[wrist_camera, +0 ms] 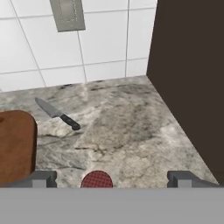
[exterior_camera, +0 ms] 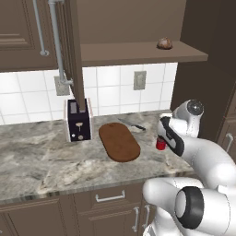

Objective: Pick the bread, place it on the cutting board, pick the jam, place it on the counter, and close the cabinet.

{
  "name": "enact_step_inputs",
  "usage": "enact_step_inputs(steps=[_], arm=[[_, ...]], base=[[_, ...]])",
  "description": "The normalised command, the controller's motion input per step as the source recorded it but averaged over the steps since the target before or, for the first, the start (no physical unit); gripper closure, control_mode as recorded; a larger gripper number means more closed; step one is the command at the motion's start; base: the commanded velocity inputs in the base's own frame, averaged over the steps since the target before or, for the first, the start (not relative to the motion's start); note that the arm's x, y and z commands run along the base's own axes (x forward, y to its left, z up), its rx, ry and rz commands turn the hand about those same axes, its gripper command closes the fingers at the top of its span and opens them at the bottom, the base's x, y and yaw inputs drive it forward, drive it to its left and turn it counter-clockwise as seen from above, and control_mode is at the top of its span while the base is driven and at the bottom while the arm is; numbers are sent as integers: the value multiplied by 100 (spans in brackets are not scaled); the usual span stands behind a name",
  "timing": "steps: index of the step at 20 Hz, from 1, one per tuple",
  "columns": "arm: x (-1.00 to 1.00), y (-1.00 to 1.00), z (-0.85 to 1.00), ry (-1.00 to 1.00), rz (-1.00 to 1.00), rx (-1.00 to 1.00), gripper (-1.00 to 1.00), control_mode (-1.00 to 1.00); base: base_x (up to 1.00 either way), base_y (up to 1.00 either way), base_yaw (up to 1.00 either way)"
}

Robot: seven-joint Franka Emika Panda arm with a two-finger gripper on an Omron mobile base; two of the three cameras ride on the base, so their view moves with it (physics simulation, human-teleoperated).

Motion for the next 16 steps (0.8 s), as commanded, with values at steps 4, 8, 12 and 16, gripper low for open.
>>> enact_step_inputs(steps=[4,8,12,16], arm=[[-8,0,31,0,0,0,-100,-100],[-7,0,31,0,0,0,-100,-100],[-8,0,32,0,0,0,-100,-100],[-8,0,34,0,0,0,-100,-100]], base=[[0,0,0],[0,0,0],[0,0,0],[0,0,0]])
